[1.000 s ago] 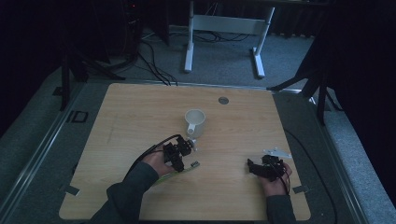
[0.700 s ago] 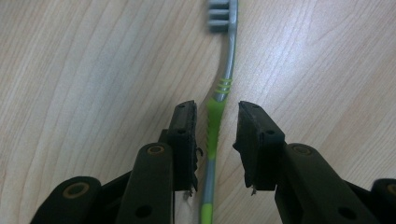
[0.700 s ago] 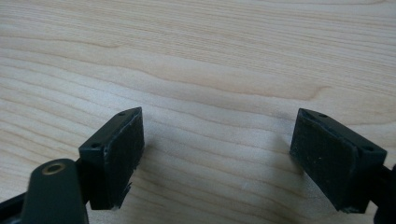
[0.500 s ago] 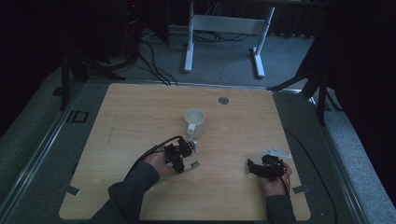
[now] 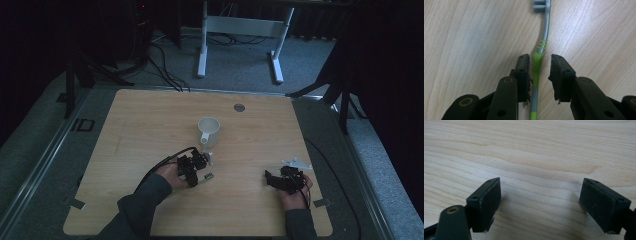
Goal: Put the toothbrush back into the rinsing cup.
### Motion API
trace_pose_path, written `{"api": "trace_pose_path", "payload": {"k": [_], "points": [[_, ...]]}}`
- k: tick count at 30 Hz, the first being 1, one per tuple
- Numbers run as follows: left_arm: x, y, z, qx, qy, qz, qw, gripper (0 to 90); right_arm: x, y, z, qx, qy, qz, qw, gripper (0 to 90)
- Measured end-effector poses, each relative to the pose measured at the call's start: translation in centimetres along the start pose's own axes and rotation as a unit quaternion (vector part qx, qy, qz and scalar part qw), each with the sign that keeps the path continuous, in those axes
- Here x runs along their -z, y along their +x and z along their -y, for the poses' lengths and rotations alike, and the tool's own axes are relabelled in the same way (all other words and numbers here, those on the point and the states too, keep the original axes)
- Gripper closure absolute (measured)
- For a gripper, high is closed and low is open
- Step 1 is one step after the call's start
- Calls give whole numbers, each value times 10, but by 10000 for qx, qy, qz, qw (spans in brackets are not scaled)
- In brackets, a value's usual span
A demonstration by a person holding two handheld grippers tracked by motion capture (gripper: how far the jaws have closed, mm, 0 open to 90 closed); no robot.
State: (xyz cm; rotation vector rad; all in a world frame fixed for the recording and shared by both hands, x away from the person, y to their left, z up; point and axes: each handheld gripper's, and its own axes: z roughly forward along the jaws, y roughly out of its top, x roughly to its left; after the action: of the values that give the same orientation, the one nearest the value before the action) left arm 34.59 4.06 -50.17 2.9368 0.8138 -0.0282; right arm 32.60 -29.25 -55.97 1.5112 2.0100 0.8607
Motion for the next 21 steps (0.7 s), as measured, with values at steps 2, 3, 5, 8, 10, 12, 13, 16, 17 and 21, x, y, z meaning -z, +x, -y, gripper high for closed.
{"api": "trace_pose_path", "payload": {"k": [2,3,5,8,10,12,13,16,17,21], "points": [[-1,0,0,6,1,4,10000,688,0,0,0,1,-1,0,10000,172],[-1,0,0,6,1,4,10000,688,0,0,0,1,-1,0,10000,172],[-2,1,0,-17,40,11,10000,690,0,0,0,2,-1,0,10000,172],[-4,2,0,-18,81,21,10000,692,0,0,0,3,-1,-1,10000,172],[-4,2,0,-16,86,26,10000,692,0,0,0,2,0,0,10000,172],[-5,2,0,-17,88,43,10000,694,0,0,0,1,0,-1,10000,172],[-6,2,-1,-21,99,40,9999,696,0,0,0,2,-1,-1,10000,172],[-7,3,-1,2,116,36,9999,703,0,0,0,2,-1,-1,10000,172],[-8,4,-1,-2,134,33,9999,706,0,0,0,2,-1,-1,10000,172],[-10,5,-1,-39,172,19,9998,712,0,0,0,2,0,0,10000,172]]}}
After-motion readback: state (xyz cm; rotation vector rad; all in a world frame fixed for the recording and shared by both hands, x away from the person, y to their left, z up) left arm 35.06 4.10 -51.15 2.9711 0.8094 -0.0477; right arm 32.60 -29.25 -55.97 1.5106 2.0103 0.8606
